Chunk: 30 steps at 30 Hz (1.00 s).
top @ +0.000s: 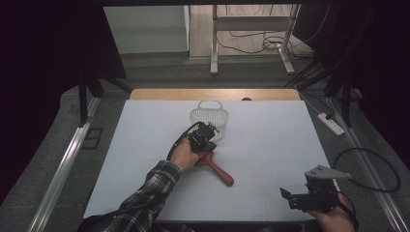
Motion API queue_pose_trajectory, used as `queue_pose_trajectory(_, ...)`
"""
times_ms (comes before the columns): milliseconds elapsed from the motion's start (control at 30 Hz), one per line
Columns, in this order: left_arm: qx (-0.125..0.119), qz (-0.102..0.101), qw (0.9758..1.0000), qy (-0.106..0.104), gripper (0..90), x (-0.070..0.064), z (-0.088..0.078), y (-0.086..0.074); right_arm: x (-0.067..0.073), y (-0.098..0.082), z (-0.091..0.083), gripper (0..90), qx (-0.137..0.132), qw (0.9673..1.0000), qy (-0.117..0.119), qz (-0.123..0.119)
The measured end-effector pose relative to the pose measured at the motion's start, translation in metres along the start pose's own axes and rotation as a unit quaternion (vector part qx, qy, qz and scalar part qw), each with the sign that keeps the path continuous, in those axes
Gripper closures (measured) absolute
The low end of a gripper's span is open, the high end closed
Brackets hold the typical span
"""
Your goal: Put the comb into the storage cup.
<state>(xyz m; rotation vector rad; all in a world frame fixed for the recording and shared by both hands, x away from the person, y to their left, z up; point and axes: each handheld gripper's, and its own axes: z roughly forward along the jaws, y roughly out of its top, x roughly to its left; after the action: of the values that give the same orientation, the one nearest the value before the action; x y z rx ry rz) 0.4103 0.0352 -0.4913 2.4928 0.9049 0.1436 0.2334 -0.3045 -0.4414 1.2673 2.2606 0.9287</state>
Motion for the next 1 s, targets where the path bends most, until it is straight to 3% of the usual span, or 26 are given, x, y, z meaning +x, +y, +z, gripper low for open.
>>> queue_pose_trajectory(333, 0.004, 0.005, 1.0, -0.003, 89.3, -0.002, -0.004, -0.005, 0.0, 0.0, 0.0, 0.6, -0.001, 1.0, -0.001, 0.0)
queue_pose_trajectory(1000, 0.006, -0.016, 0.9995, -0.025, 89.3, 0.002, -0.018, -0.035, 0.0, -0.001, -0.001, 0.7, -0.001, 1.0, -0.003, 0.0)
